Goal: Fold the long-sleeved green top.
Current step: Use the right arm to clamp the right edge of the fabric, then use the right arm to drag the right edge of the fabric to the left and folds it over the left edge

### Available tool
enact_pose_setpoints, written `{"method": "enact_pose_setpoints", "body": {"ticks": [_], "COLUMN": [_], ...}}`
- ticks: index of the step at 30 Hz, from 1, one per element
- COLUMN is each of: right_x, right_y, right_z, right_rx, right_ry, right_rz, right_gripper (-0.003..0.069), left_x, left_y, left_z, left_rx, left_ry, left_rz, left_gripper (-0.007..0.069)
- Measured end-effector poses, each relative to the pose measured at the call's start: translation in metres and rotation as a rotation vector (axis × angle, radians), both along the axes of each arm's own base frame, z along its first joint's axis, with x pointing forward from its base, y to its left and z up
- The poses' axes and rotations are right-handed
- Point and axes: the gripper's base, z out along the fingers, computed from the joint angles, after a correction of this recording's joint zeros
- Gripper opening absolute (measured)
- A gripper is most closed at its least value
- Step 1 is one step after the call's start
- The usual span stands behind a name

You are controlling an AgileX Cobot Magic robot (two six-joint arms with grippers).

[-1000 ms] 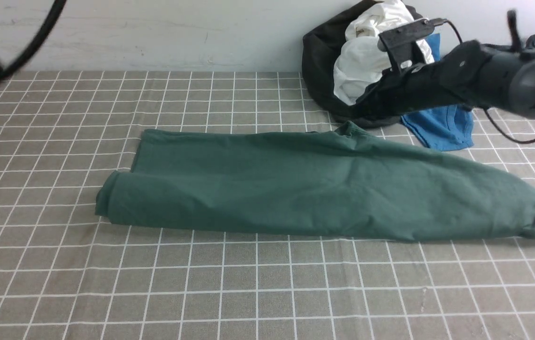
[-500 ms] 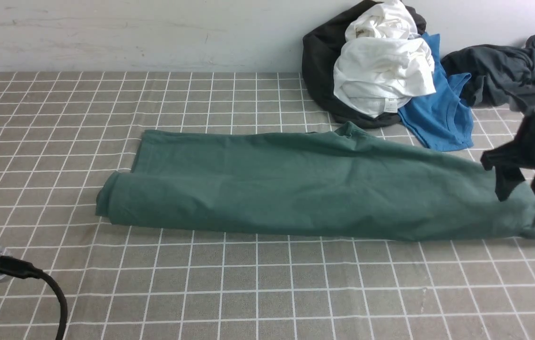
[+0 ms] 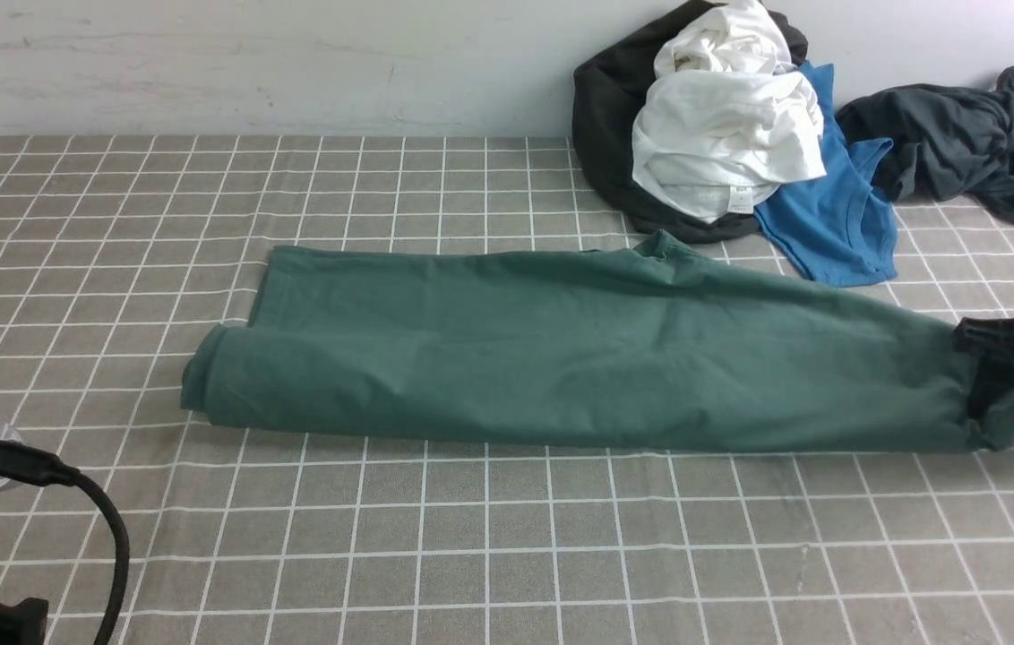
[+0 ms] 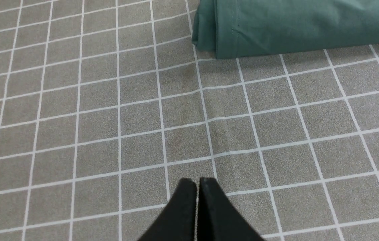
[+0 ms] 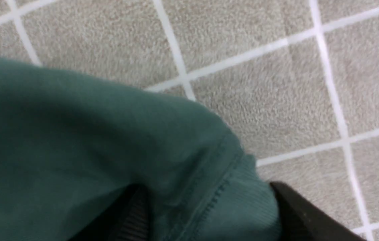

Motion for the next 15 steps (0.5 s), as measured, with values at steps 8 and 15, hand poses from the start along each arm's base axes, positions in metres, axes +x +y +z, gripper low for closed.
{"method": "enact_pose_setpoints", "body": {"ticks": [8, 15], "right_x": [-0.008, -0.023], "right_y": [-0.005, -0.02], "right_z": [0.035, 0.143], "right_rx": [-0.088, -0.335], "right_ry": [-0.036, -0.211], "right_rz": [0.147, 0.149], "right_gripper": [0.0027, 0.0006], "left_x": [0.0, 0.001], "left_y": [-0.001, -0.003], "left_z": [0.0, 0.001], "left_rx": [-0.015, -0.052], "left_ry": [0.001, -0.014], "left_rz": [-0.002, -0.003], "left_gripper": [-0.0007, -0.0007]}}
